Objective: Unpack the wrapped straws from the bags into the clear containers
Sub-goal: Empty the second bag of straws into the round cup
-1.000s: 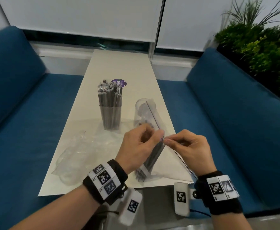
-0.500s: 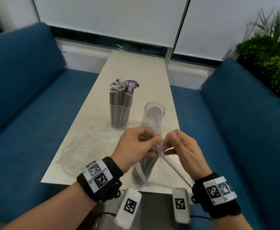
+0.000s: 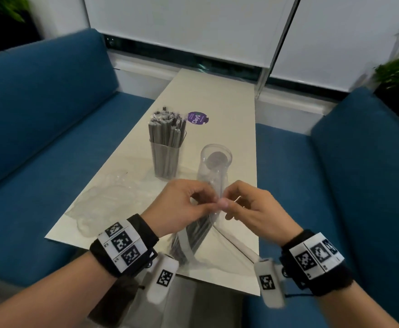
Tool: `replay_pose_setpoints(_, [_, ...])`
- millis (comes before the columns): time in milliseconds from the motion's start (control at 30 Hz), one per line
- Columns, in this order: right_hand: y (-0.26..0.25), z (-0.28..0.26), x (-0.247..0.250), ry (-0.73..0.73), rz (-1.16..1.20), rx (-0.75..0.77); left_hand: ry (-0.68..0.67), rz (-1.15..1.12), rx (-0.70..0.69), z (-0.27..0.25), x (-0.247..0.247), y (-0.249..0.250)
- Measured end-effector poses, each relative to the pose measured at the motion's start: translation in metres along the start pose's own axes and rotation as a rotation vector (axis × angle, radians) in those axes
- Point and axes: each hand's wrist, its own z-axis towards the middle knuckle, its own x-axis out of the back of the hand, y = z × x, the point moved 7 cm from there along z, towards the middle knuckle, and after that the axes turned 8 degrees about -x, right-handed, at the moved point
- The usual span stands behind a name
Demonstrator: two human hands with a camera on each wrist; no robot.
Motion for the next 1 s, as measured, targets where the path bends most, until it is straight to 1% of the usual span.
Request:
replay_pose_setpoints(100, [0.012, -0.005, -0.008, -0.229, -0.149, -0.045, -0.005, 0.19, -0.075, 0.013, 0.004, 0.012])
replay_pose_setpoints(167, [0.026, -0.015, -0.009, -0.333, -0.285, -0.084, -0.008, 0.33, -0.111, 0.021, 0.012, 0.016])
replay_pose_setpoints(233, [0.044, -0.024, -0.005, -0.395, -0.459, -0.076, -0.012, 0.398, -0.093, 0.027, 0.018, 0.015])
replay_pose_setpoints(267, [0.051, -0.025, 0.002, -0.361, -0.517, -0.075, -0.01, 0.398, -0.075, 0.028, 0.02, 0.013])
replay_pose_setpoints(300, [0.055, -0.024, 0.012, -0.269, -0.534, -0.086, -0.011, 0.381, -0.053, 0.029, 0.021, 0.01])
replay_pose_setpoints(333, [0.057, -0.021, 0.025, -0.137, -0.507, -0.094, -0.011, 0.349, -0.031, 0.029, 0.021, 0.008])
replay_pose_setpoints(367, [0.053, -0.017, 0.036, 0.007, -0.442, -0.086, -0.01, 0.311, -0.012, 0.028, 0.019, 0.007])
replay_pose_setpoints(400, [0.046, -0.015, 0.042, 0.119, -0.328, -0.075, -0.002, 0.265, 0.002, 0.027, 0.016, 0.006])
replay_pose_setpoints(433, [0.038, -0.011, 0.042, 0.166, -0.178, -0.065, 0.007, 0.215, 0.022, 0.026, 0.012, 0.005])
replay_pose_setpoints(500, [0.02, -0.001, 0.028, 0.151, 0.067, -0.03, 0.006, 0.087, 0.071, 0.021, 0.0, 0.005])
replay_pose_setpoints(533, [0.013, 0.004, 0.019, 0.128, 0.123, -0.01, -0.005, 0.016, 0.093, 0.018, -0.009, 0.005])
replay_pose_setpoints(633, [0.005, 0.015, 0.002, 0.05, 0.189, 0.046, 0.022, -0.155, 0.144, 0.009, -0.018, 0.002])
replay_pose_setpoints(700, [0.007, 0.014, 0.001, 0.001, 0.291, 0.055, 0.073, -0.312, 0.214, 0.003, -0.012, -0.006])
replay_pose_setpoints(767, [0.009, 0.009, 0.0, -0.028, 0.352, 0.063, 0.066, -0.381, 0.262, -0.003, -0.006, -0.011])
replay_pose_setpoints(867, [0.006, 0.004, -0.007, -0.051, 0.265, 0.037, -0.028, -0.386, 0.233, -0.009, -0.004, -0.01])
replay_pose_setpoints(933, [0.0, 0.002, -0.012, -0.04, 0.129, 0.019, -0.062, -0.372, 0.201, -0.012, -0.002, -0.009])
replay_pose_setpoints(1000, [-0.005, 0.001, -0.012, 0.006, -0.033, 0.039, -0.08, -0.345, 0.196, -0.014, -0.001, -0.01])
